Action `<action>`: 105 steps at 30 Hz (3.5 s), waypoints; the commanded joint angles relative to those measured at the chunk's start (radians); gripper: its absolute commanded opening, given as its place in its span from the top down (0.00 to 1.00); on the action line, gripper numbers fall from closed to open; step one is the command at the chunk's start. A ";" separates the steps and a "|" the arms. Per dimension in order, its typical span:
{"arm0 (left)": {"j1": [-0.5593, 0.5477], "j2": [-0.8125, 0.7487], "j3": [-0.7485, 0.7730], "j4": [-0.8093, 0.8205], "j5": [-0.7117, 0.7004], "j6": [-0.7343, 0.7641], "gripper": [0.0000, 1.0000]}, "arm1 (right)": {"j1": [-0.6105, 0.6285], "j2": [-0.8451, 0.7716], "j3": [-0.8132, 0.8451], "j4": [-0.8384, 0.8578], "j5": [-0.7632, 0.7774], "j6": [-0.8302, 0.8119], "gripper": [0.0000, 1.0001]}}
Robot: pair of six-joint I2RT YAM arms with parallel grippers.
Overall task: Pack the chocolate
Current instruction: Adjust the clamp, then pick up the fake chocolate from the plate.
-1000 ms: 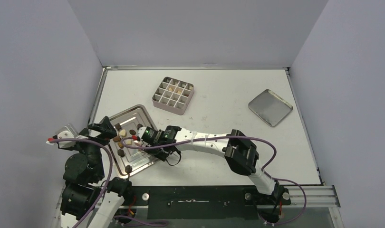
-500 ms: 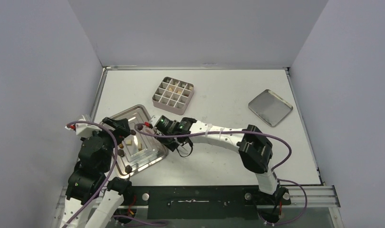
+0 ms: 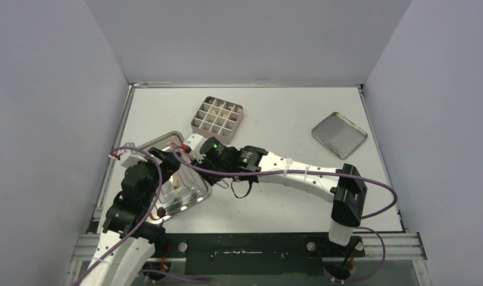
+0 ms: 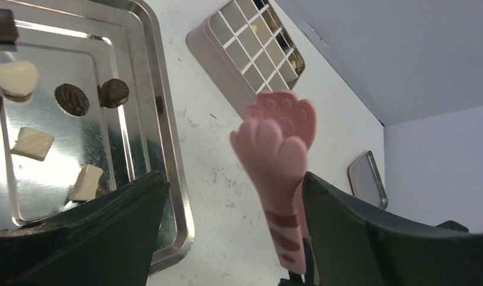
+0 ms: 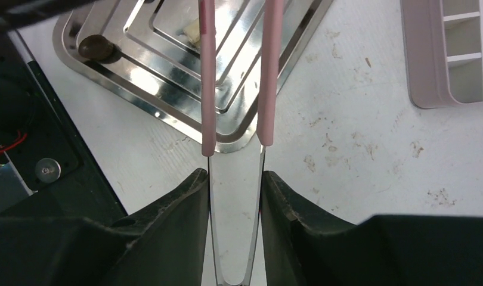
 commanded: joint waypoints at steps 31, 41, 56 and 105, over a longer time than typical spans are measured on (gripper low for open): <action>0.000 0.003 0.241 -0.090 -0.258 0.251 0.12 | 0.055 -0.009 -0.112 0.177 0.060 -0.031 0.65; 0.000 -0.221 0.196 -0.027 -0.465 0.380 0.03 | 0.079 0.103 -0.040 0.148 0.029 -0.125 0.59; 0.000 -0.199 0.202 -0.037 -0.456 0.382 0.03 | 0.079 0.225 0.069 0.116 0.030 -0.197 0.57; 0.012 -0.227 0.175 0.013 -0.377 0.421 0.03 | -0.378 0.341 0.504 0.031 0.049 -0.114 0.75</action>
